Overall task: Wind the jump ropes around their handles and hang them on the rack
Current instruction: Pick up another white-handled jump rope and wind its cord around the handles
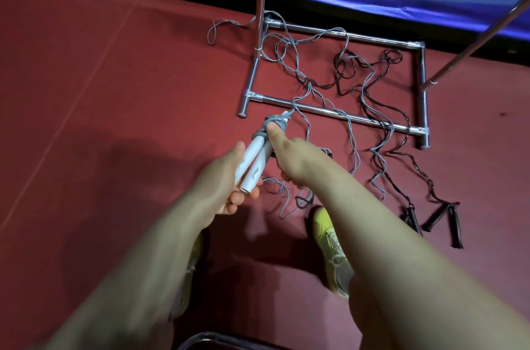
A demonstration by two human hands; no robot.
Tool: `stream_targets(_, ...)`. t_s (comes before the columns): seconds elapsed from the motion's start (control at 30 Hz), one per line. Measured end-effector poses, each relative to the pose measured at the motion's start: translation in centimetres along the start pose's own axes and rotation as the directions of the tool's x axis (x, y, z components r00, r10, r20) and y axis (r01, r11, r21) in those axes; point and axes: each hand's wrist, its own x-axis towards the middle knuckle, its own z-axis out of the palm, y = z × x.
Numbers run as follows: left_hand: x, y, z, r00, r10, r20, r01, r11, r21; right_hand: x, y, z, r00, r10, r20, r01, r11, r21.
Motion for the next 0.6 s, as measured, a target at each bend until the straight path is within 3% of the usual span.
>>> stream_targets(0.2,-0.1,-0.7,-0.8,0.975,0.169,-0.147,-0.125,0.955,0.269,0.0,-0.5,0.8,1.0,-0.015,0.015,0.013,0.996,0.093)
stream_targets(0.5,0.1,-0.9,-1.5,0.942,0.265,-0.204,-0.21,0.943,0.258,0.2,-0.9,1.1,0.997,0.065,0.049,-0.075,0.962,0.263)
stream_targets(0.6,0.0,-0.7,-1.5,0.931,0.303,-0.203,-0.238,0.926,0.294,0.2,-1.1,1.1,0.999,0.036,0.003,-0.036,0.964,0.264)
